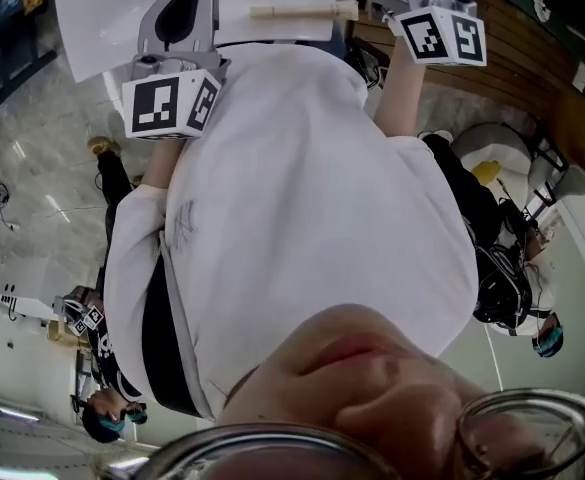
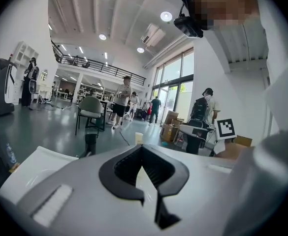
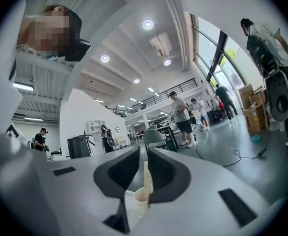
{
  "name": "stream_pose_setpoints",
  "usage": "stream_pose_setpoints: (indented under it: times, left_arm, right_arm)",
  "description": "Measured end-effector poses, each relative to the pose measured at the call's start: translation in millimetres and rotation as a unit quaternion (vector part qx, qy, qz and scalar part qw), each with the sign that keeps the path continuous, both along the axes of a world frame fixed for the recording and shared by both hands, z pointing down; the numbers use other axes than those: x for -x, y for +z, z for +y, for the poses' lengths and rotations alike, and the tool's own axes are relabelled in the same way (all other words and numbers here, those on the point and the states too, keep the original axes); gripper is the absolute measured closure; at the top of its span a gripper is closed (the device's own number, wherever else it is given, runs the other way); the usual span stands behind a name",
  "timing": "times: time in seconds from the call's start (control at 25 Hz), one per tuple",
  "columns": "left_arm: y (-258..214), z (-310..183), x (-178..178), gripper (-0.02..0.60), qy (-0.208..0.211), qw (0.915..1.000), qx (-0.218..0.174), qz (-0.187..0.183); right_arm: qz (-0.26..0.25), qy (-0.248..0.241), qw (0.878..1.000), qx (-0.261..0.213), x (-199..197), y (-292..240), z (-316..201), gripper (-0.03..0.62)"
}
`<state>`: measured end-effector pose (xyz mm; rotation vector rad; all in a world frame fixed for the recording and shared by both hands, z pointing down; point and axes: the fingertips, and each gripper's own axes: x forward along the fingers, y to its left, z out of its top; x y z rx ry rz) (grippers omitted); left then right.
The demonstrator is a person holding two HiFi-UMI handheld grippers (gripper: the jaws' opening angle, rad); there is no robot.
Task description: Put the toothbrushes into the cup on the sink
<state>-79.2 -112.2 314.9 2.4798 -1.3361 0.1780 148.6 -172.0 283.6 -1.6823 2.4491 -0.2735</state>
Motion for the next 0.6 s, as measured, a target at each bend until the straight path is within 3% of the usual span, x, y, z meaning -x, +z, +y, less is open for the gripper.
stream_pose_setpoints:
  times: [0.2, 0.44, 0.6]
  left_arm:
    - [-4, 9, -5, 0.577, 0.006, 0.9999, -0.004, 0.008]
    - [-21, 20, -19, 0.576, 0.022, 0.9995, -0.018, 0.013]
    - [-24, 29, -32, 0.577, 0.032, 0.9991, -0.024, 0.012]
  right_arm:
    - [-0.011, 0.025, 1.0, 0.012, -20, -1, 42, 0.566]
    - [0.014, 0.064, 0.998, 0.015, -47, -13, 84, 0.579]
    - [0.034, 0.064, 0.997, 0.015, -56, -18, 101, 0.58]
